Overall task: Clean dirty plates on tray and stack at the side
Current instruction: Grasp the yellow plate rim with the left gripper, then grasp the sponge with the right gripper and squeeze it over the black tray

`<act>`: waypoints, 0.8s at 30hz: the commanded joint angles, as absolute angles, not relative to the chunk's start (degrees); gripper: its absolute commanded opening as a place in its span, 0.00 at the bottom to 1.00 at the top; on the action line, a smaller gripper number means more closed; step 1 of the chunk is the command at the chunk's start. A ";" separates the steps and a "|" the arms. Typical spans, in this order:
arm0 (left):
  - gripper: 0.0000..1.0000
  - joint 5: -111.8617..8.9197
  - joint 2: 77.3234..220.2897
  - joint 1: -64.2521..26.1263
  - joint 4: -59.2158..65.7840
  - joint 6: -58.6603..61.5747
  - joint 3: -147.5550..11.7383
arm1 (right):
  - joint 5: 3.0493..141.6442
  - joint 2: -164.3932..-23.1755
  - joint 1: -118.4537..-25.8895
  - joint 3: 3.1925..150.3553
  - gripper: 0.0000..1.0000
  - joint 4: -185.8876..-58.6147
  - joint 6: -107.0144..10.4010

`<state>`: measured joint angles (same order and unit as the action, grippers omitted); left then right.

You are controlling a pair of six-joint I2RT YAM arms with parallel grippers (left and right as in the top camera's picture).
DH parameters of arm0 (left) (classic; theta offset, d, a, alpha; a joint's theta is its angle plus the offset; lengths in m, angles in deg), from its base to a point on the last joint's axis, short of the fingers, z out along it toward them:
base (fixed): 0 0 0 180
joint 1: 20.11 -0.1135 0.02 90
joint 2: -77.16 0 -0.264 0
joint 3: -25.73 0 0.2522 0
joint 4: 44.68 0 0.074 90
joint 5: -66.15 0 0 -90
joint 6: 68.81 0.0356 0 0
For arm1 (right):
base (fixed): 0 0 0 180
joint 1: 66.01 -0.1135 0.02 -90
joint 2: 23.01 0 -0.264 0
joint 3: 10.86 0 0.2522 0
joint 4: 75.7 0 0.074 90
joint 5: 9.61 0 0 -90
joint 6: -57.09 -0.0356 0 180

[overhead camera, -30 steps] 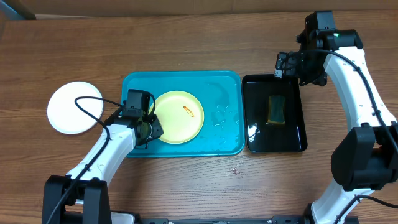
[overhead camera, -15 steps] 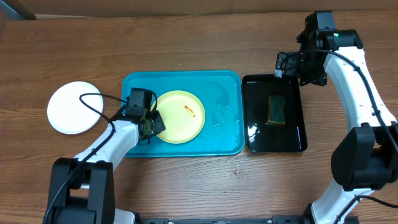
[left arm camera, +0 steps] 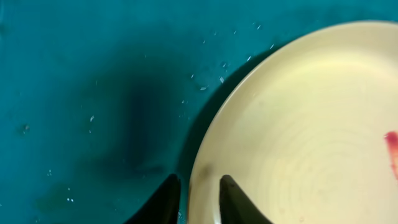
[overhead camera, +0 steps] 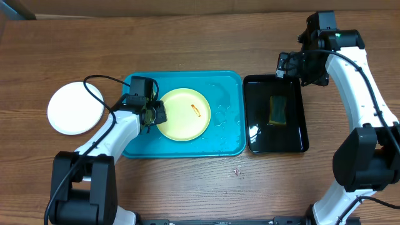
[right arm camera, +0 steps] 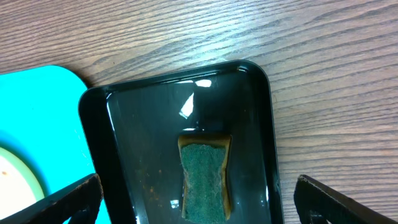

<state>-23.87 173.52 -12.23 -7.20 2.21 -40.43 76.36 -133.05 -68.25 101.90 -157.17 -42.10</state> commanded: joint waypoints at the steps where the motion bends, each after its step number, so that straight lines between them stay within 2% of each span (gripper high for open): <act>1: 0.32 -24.67 175.31 -11.88 -5.60 3.17 -41.42 | 76.90 -132.42 -68.27 102.62 1.00 -157.06 -42.01; 4: 0.33 -28.46 176.09 -11.88 -4.38 3.19 -41.42 | 76.86 -132.42 -68.27 102.62 1.00 -156.93 -42.08; 5: 0.31 -30.49 176.42 -11.88 -3.83 3.22 -41.40 | 74.43 -132.42 -68.27 102.62 1.00 -155.13 -43.37; 9: 0.26 -30.93 176.49 -11.84 -3.31 3.24 -41.40 | 67.20 -132.42 -68.29 102.60 1.00 -161.54 -43.78; 11: 0.26 -30.93 176.49 -11.84 -3.35 3.22 -41.40 | 67.51 -132.42 -68.45 102.16 0.80 -165.32 -43.78; 15: 0.26 -30.95 176.49 -11.84 -3.61 3.22 -41.40 | 69.30 -132.42 -69.10 98.58 0.62 -167.88 -44.20; 18: 0.26 -30.95 176.49 -11.84 -3.79 3.19 -41.40 | 71.99 -132.42 -70.13 93.61 0.44 -164.93 -46.60; 22: 0.28 -30.95 176.49 -11.84 -3.74 3.22 -41.40 | 72.71 -132.42 -71.37 85.33 0.11 -156.58 -51.63; 23: 0.29 -30.95 176.49 -11.84 -3.74 3.22 -41.40 | 72.62 -132.42 -71.85 82.88 0.05 -153.43 -53.12; 24: 0.30 -30.95 176.49 -11.84 -3.76 3.22 -41.40 | 72.64 -132.42 -72.36 80.83 0.04 -150.72 -53.77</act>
<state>-29.99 175.55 -12.23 -3.74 2.19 -40.70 71.88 -133.05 -71.07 85.79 -155.00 -49.07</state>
